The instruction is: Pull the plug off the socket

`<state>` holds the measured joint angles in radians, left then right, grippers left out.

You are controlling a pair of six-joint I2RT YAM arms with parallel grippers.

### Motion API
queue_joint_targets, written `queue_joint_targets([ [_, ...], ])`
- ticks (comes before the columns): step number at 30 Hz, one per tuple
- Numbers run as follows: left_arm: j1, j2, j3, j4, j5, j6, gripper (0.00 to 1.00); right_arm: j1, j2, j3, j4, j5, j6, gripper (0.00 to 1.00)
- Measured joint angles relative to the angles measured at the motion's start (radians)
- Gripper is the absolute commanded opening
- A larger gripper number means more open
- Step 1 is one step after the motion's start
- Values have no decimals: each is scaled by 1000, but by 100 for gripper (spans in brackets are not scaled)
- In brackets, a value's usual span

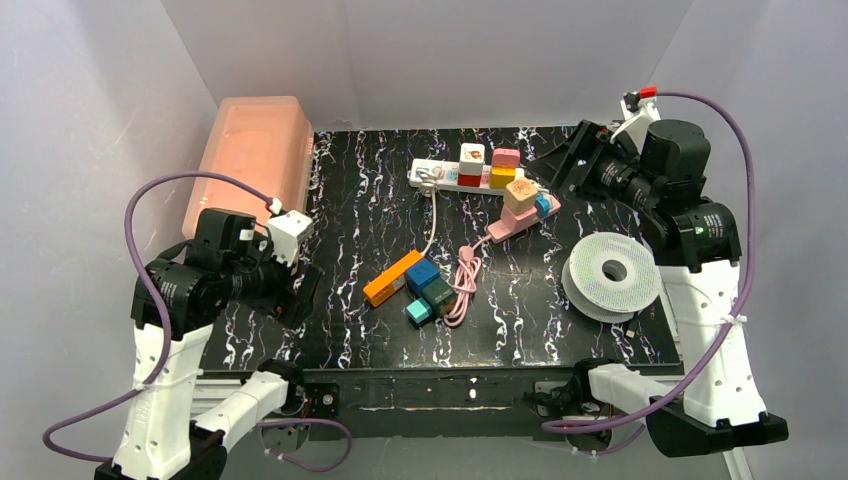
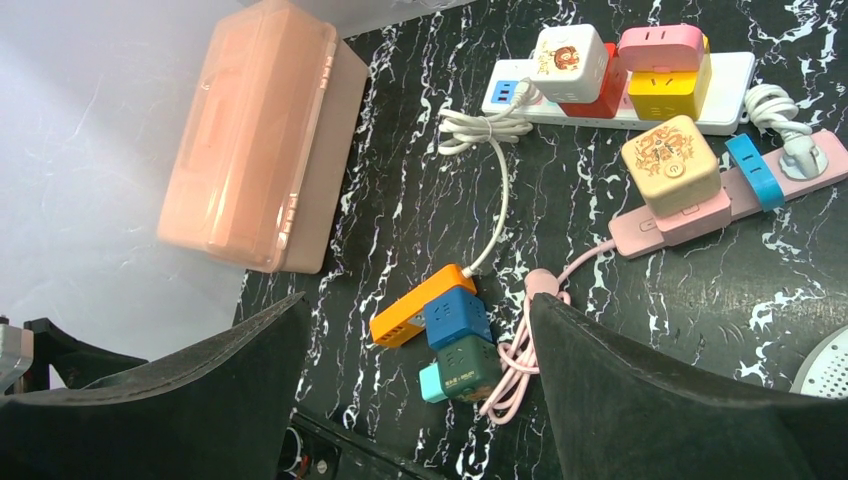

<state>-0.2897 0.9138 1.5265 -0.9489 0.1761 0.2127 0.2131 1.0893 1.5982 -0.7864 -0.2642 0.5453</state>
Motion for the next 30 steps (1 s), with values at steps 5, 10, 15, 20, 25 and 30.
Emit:
queue_joint_targets([
  [5, 0, 0, 3, 0, 0, 0, 98, 0, -3, 1, 0, 2, 0, 89],
  [10, 0, 2, 5, 0, 0, 0, 98, 0, -5, 0, -1, 4, 0, 86],
  [15, 0, 7, 8, 0, -1, 0, 98, 0, -26, -13, 3, 3, -8, 1],
  [20, 0, 7, 8, 0, -1, 0, 98, 0, -29, -13, 3, 0, 1, 60],
  [25, 0, 7, 10, 0, -2, 1, 98, 0, -27, -13, 2, 1, 1, 72],
  [30, 0, 5, 14, 0, -2, 5, 98, 0, -27, -13, 2, 0, 1, 72],
])
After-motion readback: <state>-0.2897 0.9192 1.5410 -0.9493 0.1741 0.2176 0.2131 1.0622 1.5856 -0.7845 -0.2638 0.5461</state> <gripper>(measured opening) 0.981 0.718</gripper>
